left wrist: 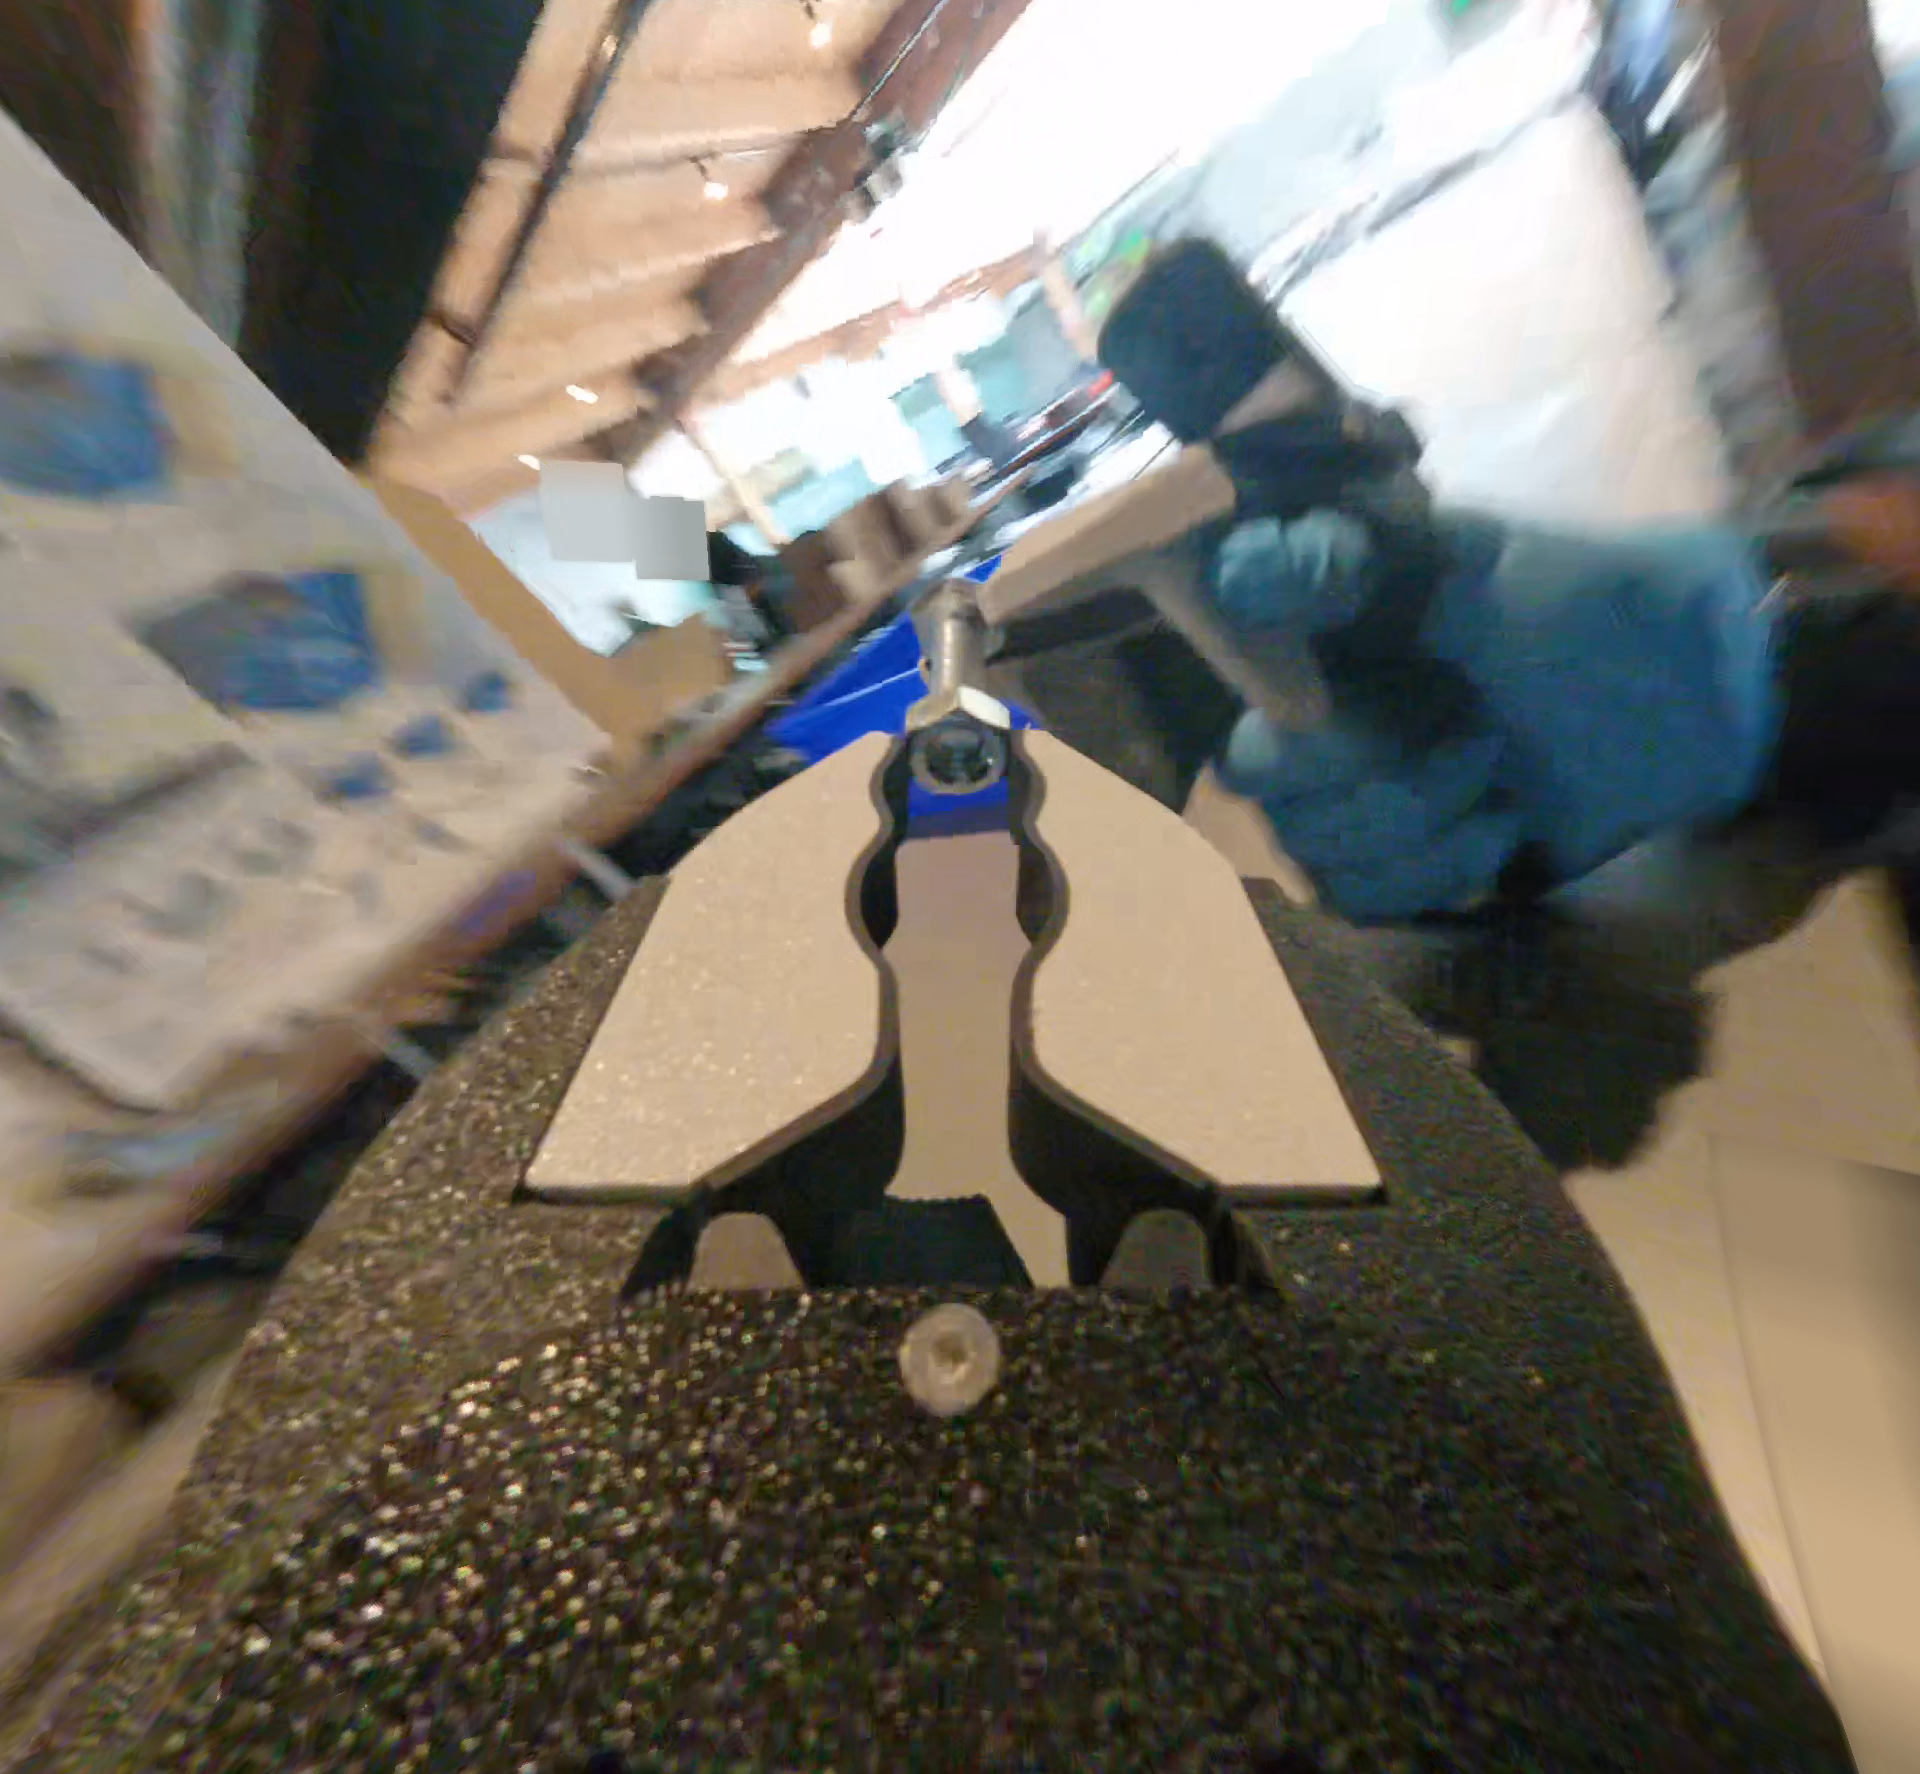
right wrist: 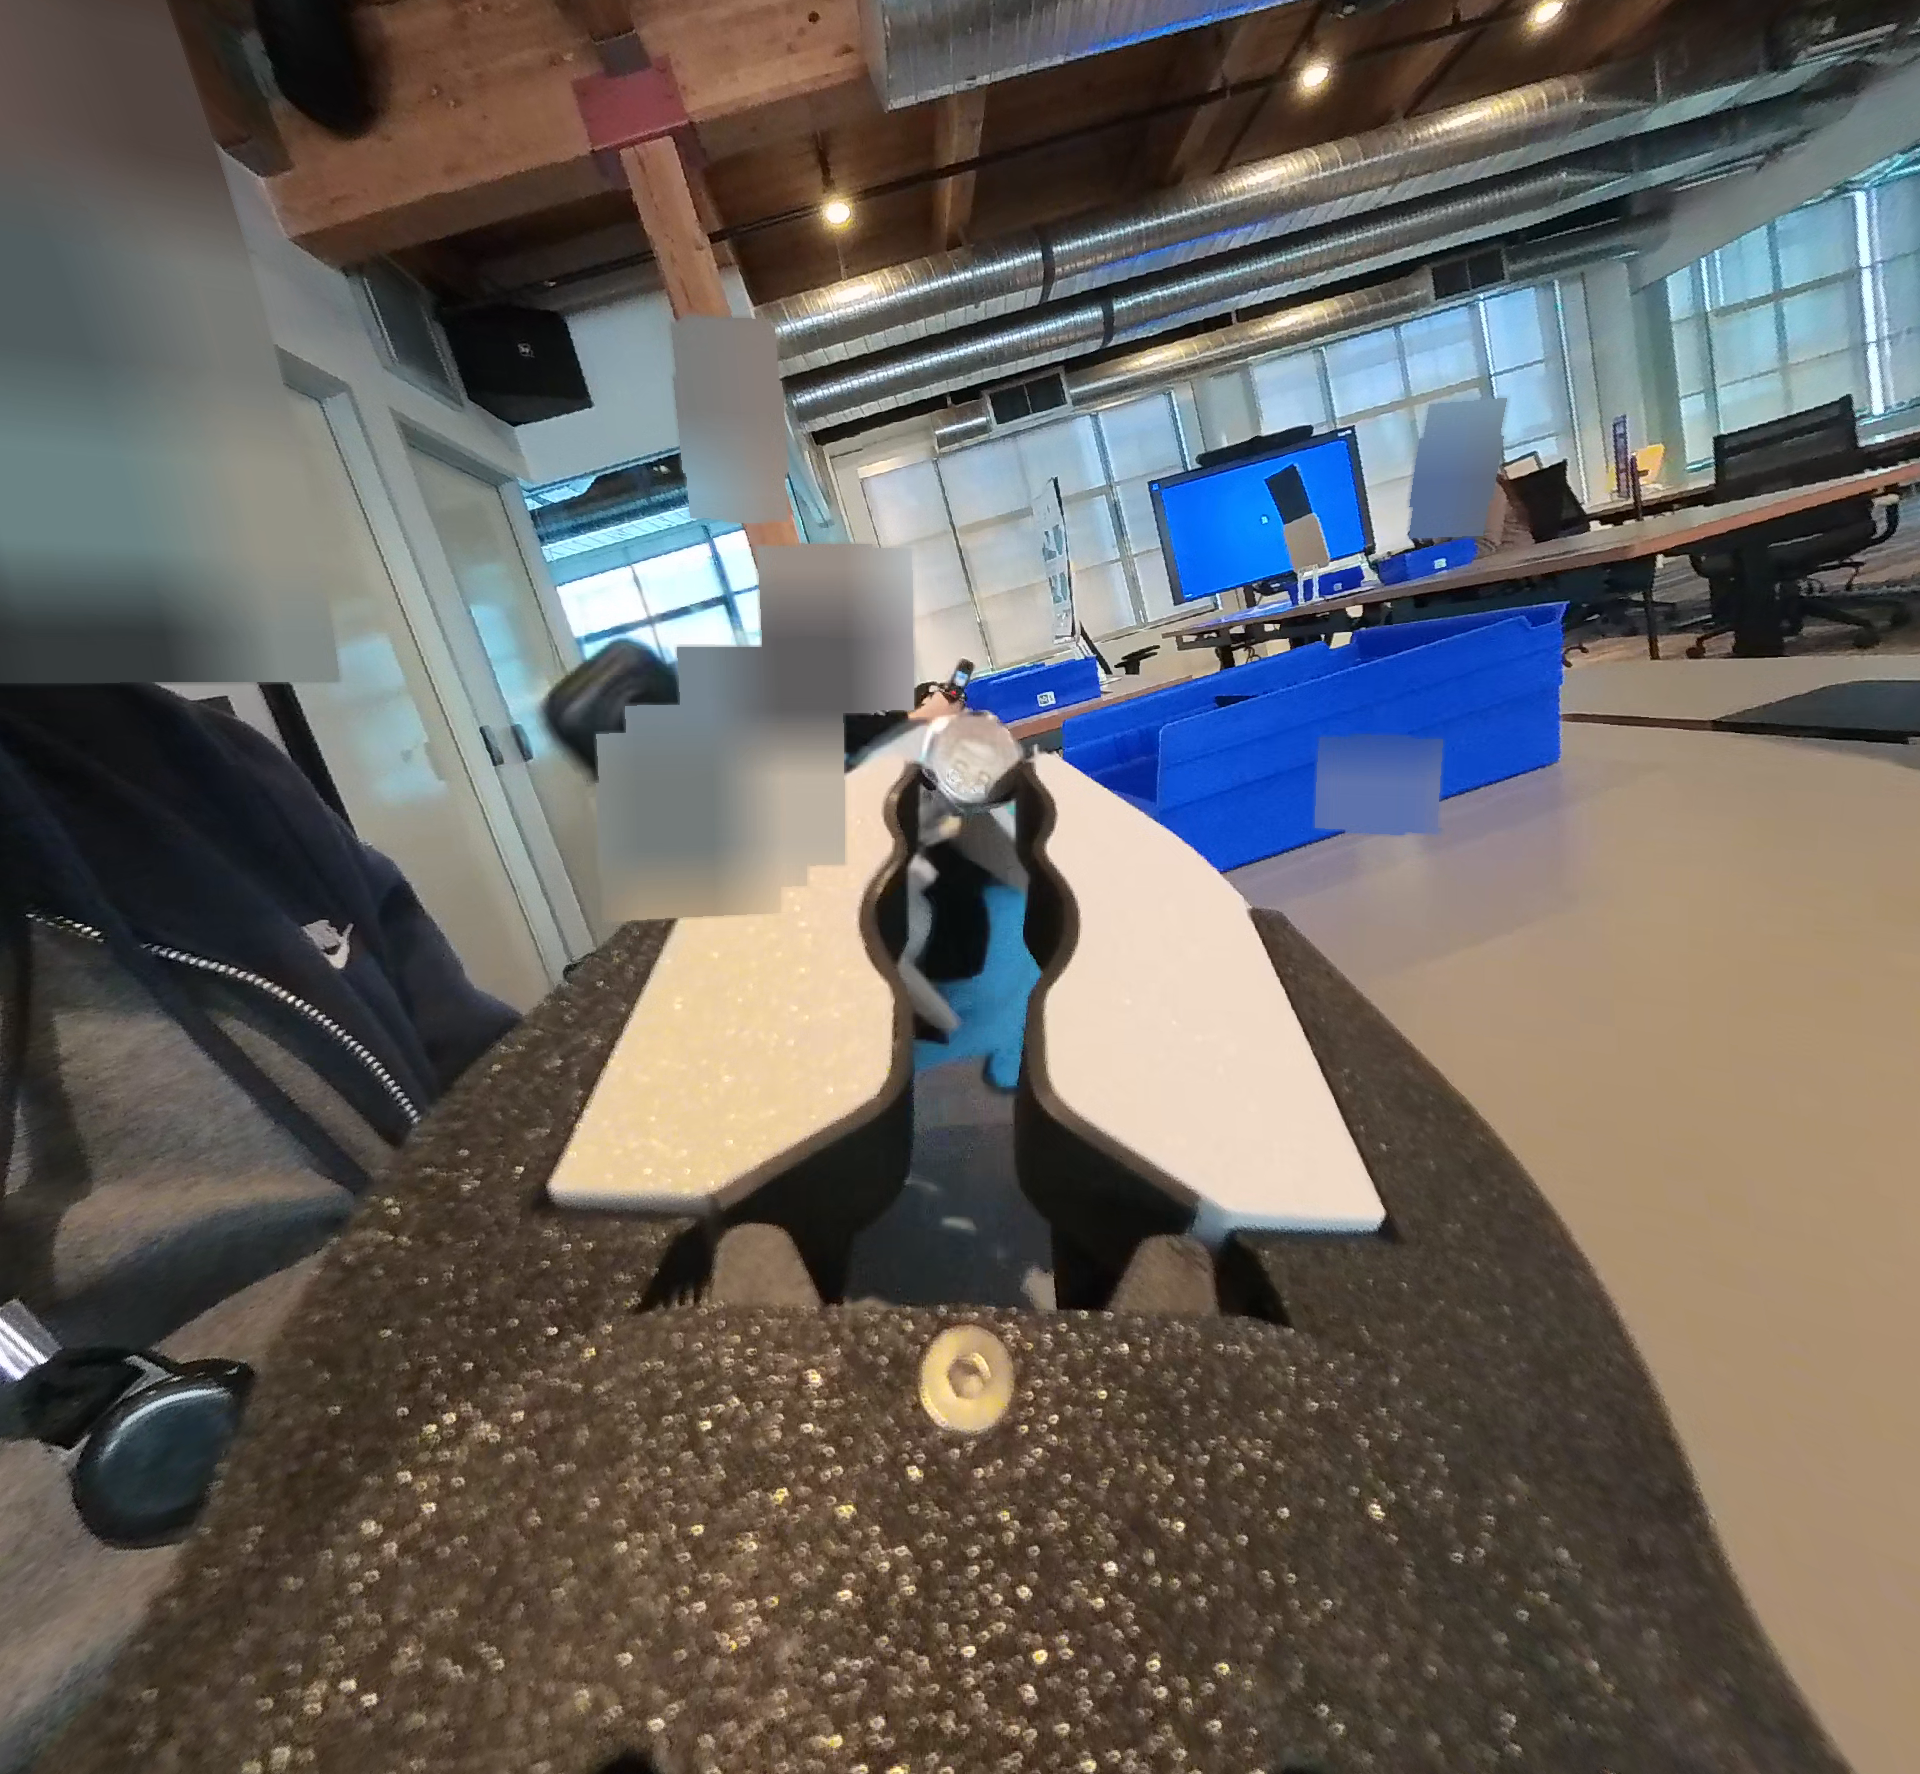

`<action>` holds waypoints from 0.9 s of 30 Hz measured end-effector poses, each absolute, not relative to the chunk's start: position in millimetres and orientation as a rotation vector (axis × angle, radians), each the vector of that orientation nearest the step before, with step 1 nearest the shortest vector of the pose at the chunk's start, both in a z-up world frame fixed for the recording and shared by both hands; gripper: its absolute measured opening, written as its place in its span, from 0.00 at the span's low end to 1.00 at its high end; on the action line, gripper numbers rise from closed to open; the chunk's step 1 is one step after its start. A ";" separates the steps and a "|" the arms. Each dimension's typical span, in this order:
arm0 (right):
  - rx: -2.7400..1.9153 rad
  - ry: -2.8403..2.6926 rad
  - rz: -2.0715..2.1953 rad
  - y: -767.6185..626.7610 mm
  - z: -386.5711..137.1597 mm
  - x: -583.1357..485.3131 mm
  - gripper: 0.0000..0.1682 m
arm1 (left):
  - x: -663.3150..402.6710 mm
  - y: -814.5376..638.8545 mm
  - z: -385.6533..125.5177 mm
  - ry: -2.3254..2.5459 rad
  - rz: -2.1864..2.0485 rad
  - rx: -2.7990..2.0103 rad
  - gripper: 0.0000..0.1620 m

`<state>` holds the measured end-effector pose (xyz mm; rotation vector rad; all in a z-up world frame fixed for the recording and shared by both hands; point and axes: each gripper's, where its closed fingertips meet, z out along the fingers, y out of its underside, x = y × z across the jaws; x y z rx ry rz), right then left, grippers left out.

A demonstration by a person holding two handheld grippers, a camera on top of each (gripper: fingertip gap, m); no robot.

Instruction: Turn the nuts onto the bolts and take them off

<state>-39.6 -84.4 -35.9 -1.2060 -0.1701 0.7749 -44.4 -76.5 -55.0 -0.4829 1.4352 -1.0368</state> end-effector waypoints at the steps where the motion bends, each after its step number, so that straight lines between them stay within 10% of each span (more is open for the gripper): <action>1: -1.208 -0.169 0.774 -84.1 -36.2 -39.6 0.10 | -43.8 -74.0 -55.6 1.420 -0.872 -0.406 0.11; 18: -1.176 -0.154 0.759 -86.5 -33.4 -34.8 0.10 | -44.6 -84.3 -50.7 1.365 -1.862 -0.902 0.16; 27: -1.179 -0.157 0.766 -85.8 -34.4 -36.5 0.10 | -42.8 -75.1 -53.6 1.357 -0.807 -0.380 0.12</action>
